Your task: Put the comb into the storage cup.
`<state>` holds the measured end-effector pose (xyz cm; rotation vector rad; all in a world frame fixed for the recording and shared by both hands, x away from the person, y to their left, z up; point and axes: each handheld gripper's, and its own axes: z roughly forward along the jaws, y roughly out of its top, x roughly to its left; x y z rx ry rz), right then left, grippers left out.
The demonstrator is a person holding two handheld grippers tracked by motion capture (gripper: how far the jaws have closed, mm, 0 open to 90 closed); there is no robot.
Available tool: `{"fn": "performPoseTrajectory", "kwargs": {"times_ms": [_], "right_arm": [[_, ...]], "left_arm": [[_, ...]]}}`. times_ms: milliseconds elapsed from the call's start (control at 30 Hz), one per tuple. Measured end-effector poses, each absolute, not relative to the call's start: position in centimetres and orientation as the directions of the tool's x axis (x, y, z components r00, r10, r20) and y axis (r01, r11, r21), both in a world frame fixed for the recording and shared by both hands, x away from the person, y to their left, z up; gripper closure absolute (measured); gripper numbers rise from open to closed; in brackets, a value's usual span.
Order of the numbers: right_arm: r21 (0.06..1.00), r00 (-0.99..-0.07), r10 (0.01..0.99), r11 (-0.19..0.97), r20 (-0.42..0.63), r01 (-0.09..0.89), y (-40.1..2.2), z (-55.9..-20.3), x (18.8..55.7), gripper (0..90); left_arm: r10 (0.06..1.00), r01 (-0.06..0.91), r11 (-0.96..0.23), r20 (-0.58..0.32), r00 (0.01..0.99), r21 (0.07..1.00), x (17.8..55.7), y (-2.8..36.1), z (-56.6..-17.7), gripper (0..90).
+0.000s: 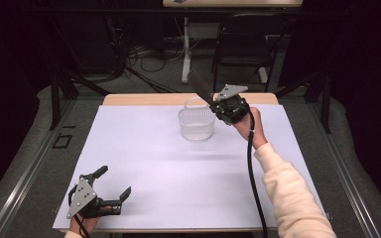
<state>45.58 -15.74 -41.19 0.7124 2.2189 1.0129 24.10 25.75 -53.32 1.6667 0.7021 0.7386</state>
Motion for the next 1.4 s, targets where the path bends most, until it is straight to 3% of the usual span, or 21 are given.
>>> {"fn": "performPoseTrajectory", "kwargs": {"times_ms": [1400], "right_arm": [[0.787, -0.677, 0.64, 0.6, -0.363, 0.145, -13.0, -40.8, 47.5, 72.3]], "left_arm": [[0.771, 0.071, -0.191, 0.105, 0.629, 0.979, 24.1, 25.9, -53.3, 0.1]]}}
